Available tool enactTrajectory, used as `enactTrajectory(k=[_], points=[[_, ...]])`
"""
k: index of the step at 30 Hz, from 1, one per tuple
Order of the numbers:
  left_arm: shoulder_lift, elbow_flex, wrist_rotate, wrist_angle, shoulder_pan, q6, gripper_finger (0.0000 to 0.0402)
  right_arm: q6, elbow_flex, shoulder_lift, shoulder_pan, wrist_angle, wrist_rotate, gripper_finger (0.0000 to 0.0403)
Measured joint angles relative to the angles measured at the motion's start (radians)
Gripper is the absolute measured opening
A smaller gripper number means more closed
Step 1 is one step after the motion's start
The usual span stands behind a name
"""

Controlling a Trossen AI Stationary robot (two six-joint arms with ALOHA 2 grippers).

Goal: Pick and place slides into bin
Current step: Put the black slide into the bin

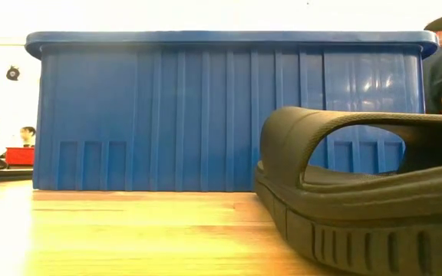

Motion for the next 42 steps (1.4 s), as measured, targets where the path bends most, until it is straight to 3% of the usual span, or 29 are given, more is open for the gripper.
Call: enactTrajectory(k=[5, 12, 19, 26, 42], points=[[-0.037, -0.002, 0.033, 0.011, 0.002, 0.001, 0.0034, -0.047, 0.016, -0.064, 0.000, 0.054, -0.119, 0.0181], [-0.061, -0.002, 0.027, 0.000, 0.028, 0.000, 0.0034, -0.144, 0.019, -0.153, 0.014, 0.103, -0.344, 0.0183], [-0.074, -0.002, 0.029, 0.010, 0.029, -0.002, 0.0034, -0.301, 0.016, -0.131, 0.055, 0.022, -0.350, 0.0203], [-0.090, -0.002, 0.028, 0.020, 0.030, -0.002, 0.0034, -0.353, 0.017, -0.131, 0.055, 0.020, -0.331, 0.0219], [-0.101, -0.002, 0.075, 0.135, 0.029, 0.002, 0.0034, -0.451, 0.017, -0.114, 0.055, 0.139, -0.332, 0.0219]])
